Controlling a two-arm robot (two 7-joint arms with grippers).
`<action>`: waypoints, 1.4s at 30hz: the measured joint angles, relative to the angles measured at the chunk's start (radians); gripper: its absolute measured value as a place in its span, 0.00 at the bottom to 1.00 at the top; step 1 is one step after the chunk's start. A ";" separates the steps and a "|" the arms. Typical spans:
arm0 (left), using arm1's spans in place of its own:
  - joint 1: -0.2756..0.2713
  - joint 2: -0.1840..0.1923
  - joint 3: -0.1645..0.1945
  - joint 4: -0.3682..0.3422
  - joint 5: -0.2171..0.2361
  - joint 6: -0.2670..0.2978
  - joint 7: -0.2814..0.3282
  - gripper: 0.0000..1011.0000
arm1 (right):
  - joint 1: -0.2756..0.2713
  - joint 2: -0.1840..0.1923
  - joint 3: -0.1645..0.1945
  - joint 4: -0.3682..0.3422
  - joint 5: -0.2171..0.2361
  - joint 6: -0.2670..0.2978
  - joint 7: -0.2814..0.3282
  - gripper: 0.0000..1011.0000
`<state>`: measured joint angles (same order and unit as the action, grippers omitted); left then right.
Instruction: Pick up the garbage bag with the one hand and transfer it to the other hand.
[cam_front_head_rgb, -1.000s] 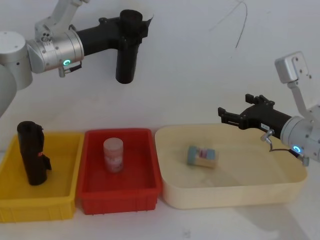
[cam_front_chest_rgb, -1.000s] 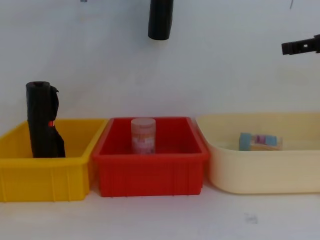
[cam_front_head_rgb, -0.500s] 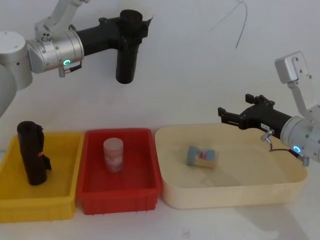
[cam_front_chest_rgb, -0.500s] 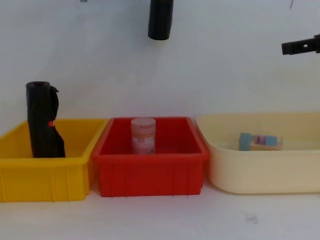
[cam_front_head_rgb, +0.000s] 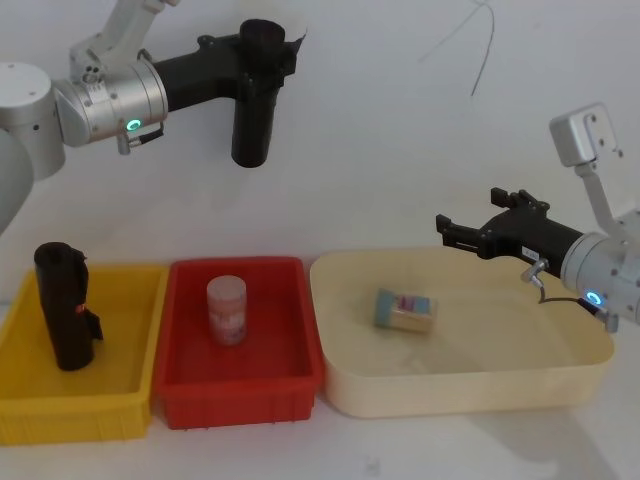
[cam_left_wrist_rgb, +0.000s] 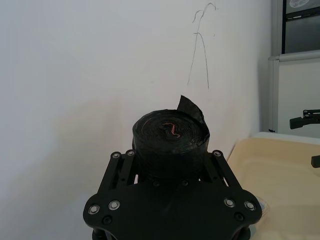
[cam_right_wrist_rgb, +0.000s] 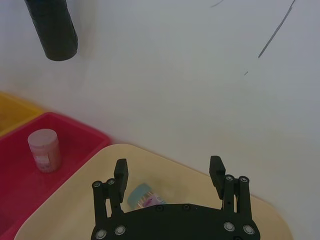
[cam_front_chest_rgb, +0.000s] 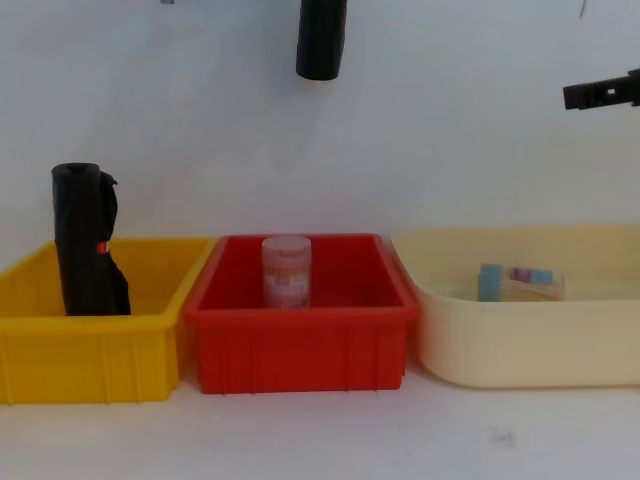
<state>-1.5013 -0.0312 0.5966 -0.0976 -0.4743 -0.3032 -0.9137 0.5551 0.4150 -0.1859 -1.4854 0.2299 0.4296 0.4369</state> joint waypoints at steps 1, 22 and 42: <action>0.000 0.000 0.000 0.000 0.000 0.000 0.000 0.48 | 0.000 0.000 0.000 0.000 0.000 0.000 0.000 0.99; 0.000 0.000 0.000 0.000 0.000 0.000 0.000 0.48 | 0.000 0.000 0.000 0.000 0.000 0.000 0.000 0.99; 0.000 0.000 0.000 0.000 0.000 0.000 0.000 0.48 | 0.002 0.000 -0.001 0.001 0.000 -0.001 0.000 0.99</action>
<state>-1.5013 -0.0312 0.5966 -0.0976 -0.4743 -0.3032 -0.9137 0.5567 0.4149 -0.1869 -1.4846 0.2299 0.4284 0.4369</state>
